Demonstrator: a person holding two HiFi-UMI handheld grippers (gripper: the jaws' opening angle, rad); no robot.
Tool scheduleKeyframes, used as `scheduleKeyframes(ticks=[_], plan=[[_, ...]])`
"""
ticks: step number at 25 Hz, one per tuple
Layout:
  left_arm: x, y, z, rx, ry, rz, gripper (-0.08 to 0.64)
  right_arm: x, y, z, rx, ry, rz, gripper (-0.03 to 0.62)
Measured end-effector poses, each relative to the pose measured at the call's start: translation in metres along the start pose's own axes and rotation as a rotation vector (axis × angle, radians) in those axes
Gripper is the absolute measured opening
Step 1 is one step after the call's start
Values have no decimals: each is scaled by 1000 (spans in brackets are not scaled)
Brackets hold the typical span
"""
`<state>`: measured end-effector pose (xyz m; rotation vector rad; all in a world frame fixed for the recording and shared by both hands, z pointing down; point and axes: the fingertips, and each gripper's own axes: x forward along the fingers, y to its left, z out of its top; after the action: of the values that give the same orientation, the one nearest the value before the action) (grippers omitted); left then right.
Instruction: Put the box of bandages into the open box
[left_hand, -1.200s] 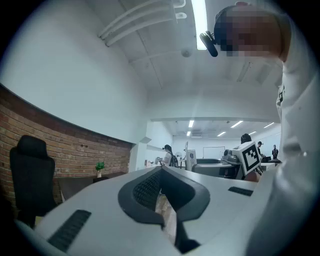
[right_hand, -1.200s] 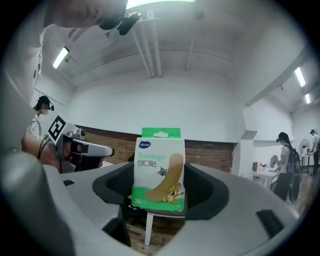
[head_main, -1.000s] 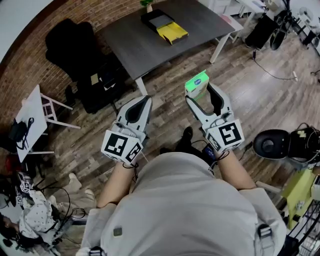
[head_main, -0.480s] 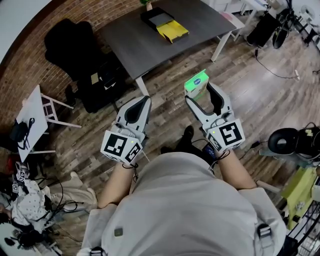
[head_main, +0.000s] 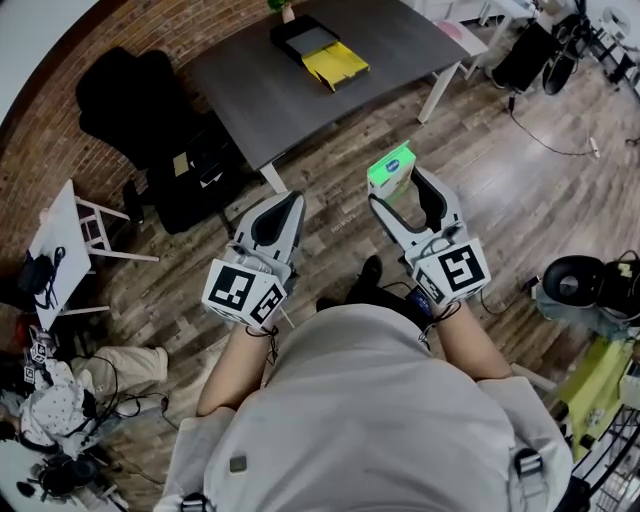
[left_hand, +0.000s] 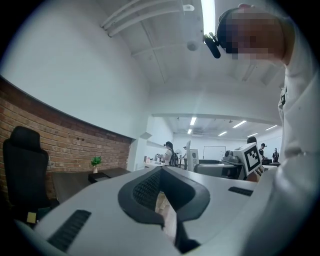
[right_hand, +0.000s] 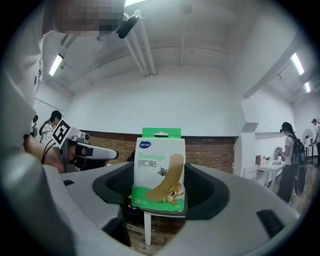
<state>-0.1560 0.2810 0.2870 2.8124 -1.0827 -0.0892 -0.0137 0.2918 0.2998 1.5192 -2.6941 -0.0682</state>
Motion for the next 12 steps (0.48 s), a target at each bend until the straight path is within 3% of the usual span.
scheduleKeyframes(ticks=[12], plan=[[147,-9,-5,32,16,-12,15,19,-130,-12,24,-12,7,302]])
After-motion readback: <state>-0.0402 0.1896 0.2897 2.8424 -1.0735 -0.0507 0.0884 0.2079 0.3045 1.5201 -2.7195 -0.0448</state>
